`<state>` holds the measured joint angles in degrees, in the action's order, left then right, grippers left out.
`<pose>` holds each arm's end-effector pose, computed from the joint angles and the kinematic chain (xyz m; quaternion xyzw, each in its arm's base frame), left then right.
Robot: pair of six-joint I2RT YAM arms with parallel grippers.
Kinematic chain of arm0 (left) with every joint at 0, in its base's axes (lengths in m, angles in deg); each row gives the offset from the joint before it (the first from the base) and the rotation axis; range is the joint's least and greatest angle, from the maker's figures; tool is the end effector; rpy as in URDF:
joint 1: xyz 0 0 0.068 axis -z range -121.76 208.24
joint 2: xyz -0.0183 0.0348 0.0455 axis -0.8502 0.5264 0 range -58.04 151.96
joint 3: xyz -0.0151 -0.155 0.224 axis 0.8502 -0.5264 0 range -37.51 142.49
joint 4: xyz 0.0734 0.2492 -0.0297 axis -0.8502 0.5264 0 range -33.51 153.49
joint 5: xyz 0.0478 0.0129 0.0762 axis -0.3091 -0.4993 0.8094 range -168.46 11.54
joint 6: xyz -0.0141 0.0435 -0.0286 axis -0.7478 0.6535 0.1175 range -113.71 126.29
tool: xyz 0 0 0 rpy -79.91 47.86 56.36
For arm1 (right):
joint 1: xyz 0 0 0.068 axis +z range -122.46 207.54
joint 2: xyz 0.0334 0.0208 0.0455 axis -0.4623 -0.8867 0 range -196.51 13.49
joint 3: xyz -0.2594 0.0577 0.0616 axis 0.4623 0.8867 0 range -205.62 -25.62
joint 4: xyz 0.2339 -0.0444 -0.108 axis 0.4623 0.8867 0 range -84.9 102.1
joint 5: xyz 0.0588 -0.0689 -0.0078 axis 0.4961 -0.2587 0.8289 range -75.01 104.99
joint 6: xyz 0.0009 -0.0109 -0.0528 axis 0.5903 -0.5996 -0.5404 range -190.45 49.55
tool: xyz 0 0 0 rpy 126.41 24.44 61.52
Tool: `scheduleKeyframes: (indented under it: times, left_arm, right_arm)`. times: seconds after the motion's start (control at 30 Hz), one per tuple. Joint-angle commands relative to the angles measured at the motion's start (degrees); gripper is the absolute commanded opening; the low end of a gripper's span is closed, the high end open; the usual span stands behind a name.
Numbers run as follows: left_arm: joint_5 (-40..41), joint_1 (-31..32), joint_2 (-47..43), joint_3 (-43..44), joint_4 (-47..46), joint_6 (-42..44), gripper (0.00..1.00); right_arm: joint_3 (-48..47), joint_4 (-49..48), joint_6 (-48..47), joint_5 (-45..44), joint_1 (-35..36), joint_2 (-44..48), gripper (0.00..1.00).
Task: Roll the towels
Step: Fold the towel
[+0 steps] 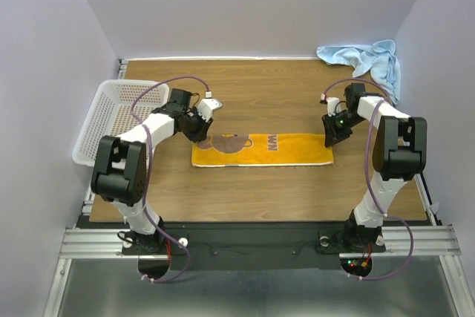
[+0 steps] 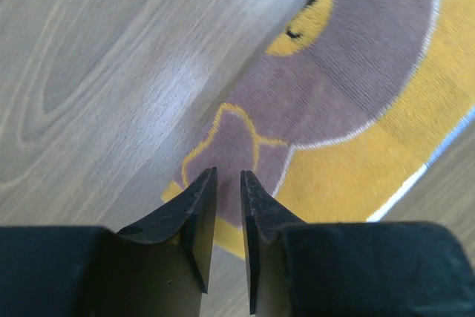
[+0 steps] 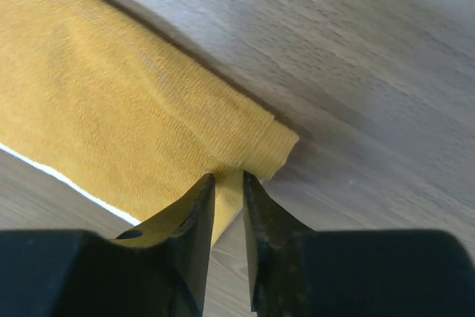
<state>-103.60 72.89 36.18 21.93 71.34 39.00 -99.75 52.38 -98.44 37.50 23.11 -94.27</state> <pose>0.3287 -0.1015 0.2054 0.4368 0.8088 -0.1489 0.3646 0.3546 -0.0138 0.1736 -0.2147 0.9540 0.1651 0.1289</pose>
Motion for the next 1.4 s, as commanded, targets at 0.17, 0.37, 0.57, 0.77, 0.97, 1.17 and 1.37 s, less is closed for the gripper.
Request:
scheduleKeyframes:
  times: [0.17,0.37,0.57,0.77,0.97,1.17,1.37]
  left_arm:
    - [6.6,0.7,10.0,8.0,0.2,-10.0,0.23]
    - [4.8,0.7,14.1,13.9,0.2,-14.2,0.22]
    - [3.3,0.7,9.1,12.5,0.1,-16.2,0.31]
    - [3.4,0.6,1.8,10.3,-0.1,-17.1,0.42]
    - [3.9,0.6,-2.2,9.3,-0.2,-17.4,0.53]
    - [3.4,0.6,-4.0,8.5,0.0,-18.1,0.54]
    - [3.6,0.6,-5.5,7.9,-0.3,-17.9,0.54]
  right_arm:
    - [2.9,-3.1,0.7,-9.1,0.6,-0.4,0.23]
    - [2.1,-4.7,2.8,-11.3,0.6,0.0,0.23]
    - [-6.8,-4.0,7.7,-13.7,0.5,1.4,0.32]
    - [-4.0,-1.9,11.3,-15.8,0.5,7.4,0.44]
    - [-0.1,0.1,16.8,-11.6,0.4,6.3,0.44]
    - [2.1,-0.3,19.1,-10.1,0.4,3.8,0.43]
    - [4.5,-2.5,19.9,-10.6,0.5,2.5,0.43]
